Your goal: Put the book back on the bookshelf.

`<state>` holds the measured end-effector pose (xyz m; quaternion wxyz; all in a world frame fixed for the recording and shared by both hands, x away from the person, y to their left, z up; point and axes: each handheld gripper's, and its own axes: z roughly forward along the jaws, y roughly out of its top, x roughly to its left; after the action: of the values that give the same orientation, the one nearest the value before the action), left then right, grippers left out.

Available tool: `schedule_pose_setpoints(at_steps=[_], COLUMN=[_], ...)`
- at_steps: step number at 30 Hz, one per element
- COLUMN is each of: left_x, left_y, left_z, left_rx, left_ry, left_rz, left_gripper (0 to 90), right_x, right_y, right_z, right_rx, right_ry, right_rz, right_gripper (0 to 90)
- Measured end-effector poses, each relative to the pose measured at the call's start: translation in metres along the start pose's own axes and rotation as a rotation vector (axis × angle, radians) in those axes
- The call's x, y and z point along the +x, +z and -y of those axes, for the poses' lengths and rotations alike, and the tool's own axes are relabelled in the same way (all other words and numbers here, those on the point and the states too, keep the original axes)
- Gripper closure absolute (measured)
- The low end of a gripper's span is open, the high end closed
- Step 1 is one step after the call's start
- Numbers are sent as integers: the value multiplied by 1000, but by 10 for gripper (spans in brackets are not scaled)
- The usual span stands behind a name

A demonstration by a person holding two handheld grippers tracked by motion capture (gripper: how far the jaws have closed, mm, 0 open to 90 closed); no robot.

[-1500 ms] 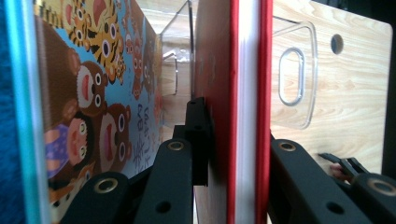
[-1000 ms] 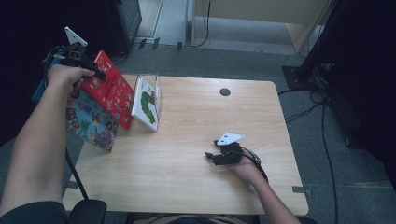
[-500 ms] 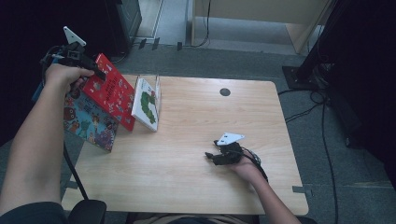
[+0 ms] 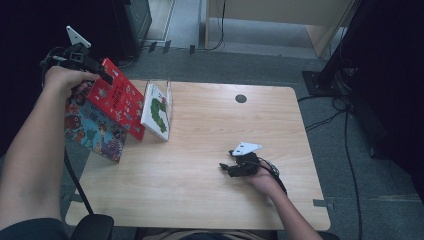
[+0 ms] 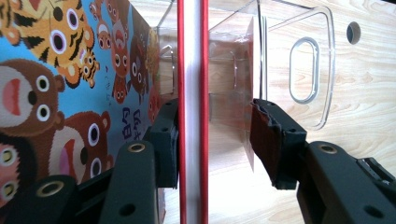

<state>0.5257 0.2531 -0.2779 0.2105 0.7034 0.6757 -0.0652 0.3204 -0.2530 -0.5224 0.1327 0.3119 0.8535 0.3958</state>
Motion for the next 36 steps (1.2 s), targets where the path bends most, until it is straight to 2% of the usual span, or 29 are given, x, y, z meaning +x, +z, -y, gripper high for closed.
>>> schedule_pose_setpoints(at_steps=[11, 19, 23, 26, 28, 36], left_x=[2, 1, 3, 5, 6, 5], left_y=[-14, -24, -31, -38, -42, -46], left_z=[2, 4, 6, 8, 10, 15], left_rx=[-13, -23, -49, -49, -64, -69], left_ry=[1, 18, 8, 8, 2, 4], left_rz=[19, 6, 12, 9, 27, 31], left_gripper=[479, 460, 459, 457, 453, 432], right_x=[0, 0, 0, 0, 0, 0], right_y=[0, 0, 0, 0, 0, 0], right_z=[0, 0, 0, 0, 0, 0], right_rx=[0, 0, 0, 0, 0, 1], right_ry=[0, 0, 0, 1, 0, -1], right_rz=[0, 0, 0, 0, -1, -1], right_gripper=[351, 351, 350, 351, 351, 346])
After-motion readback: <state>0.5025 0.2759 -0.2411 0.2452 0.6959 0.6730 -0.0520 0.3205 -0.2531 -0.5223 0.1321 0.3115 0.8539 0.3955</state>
